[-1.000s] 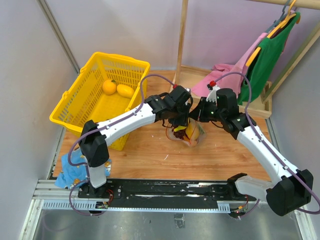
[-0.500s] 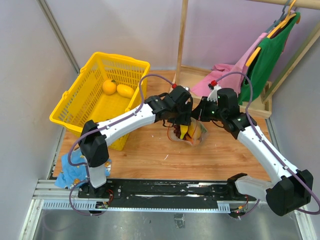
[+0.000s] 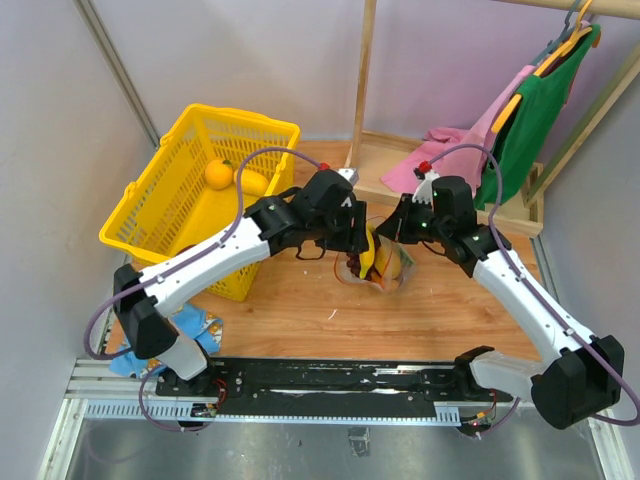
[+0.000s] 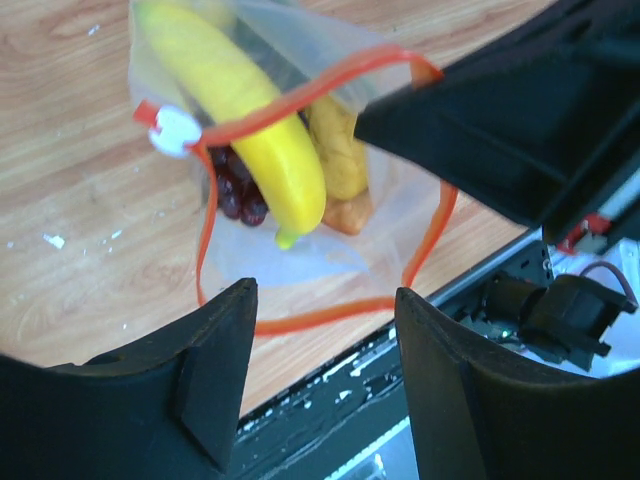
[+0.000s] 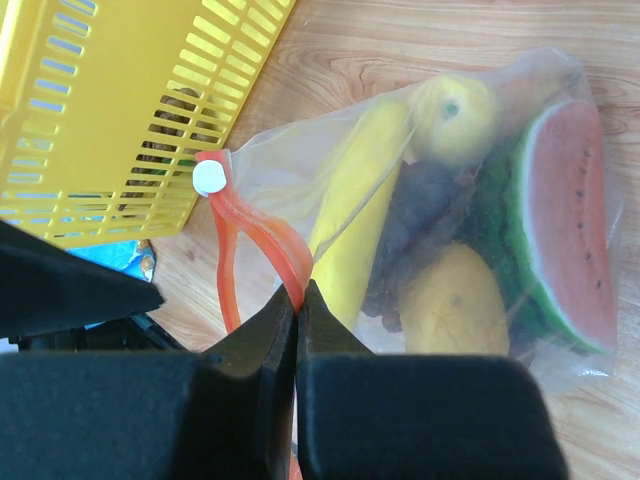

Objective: Place the food in the zip-top bag and seal the zipper
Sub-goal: Place the fake fruit in the zipper food storage bag, then adjust the zipper food storage bag at the center of the board, then pick up the fake vegetable from the bin.

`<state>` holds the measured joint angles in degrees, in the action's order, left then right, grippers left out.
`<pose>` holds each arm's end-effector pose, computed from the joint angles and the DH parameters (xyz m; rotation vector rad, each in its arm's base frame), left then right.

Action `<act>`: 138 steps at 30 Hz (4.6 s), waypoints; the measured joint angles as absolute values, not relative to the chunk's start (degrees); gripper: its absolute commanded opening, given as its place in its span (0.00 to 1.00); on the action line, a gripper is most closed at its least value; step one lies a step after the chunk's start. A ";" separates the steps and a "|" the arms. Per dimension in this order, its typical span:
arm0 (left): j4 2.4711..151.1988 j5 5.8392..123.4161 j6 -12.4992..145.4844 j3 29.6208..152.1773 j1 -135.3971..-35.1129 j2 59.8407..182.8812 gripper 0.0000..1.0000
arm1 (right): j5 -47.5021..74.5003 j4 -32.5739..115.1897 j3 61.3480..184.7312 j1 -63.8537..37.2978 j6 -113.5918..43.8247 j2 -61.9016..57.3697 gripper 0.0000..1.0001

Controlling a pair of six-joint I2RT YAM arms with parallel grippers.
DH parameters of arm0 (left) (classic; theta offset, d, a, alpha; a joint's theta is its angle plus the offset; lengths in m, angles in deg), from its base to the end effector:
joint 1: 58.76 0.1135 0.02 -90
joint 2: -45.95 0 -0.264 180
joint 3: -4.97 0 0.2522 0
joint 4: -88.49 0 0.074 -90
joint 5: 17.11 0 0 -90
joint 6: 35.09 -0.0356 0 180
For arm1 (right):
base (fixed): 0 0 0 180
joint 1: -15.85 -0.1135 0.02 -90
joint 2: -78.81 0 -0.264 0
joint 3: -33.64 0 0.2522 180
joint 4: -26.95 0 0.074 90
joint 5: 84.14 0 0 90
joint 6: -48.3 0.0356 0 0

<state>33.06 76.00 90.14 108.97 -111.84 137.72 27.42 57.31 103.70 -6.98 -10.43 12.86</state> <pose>0.2145 -0.2822 0.3558 0.3492 2.4076 -0.6859 0.2346 0.1129 0.3253 -0.0943 2.1332 0.9592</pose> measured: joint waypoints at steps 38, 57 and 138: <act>34.79 71.48 98.14 103.28 -107.64 135.30 0.00 | 18.44 64.85 107.85 -6.98 -20.46 12.64 0.01; 26.94 67.89 94.38 107.76 -107.64 135.49 0.00 | 14.39 73.47 110.85 -6.94 -28.73 11.27 0.01; 22.64 79.44 86.97 111.68 -63.71 138.90 0.99 | 11.92 67.98 106.04 -6.94 -27.15 15.16 0.01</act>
<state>22.64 79.44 86.97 111.68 -63.71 138.90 11.92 67.98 106.04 -6.94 -27.15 15.16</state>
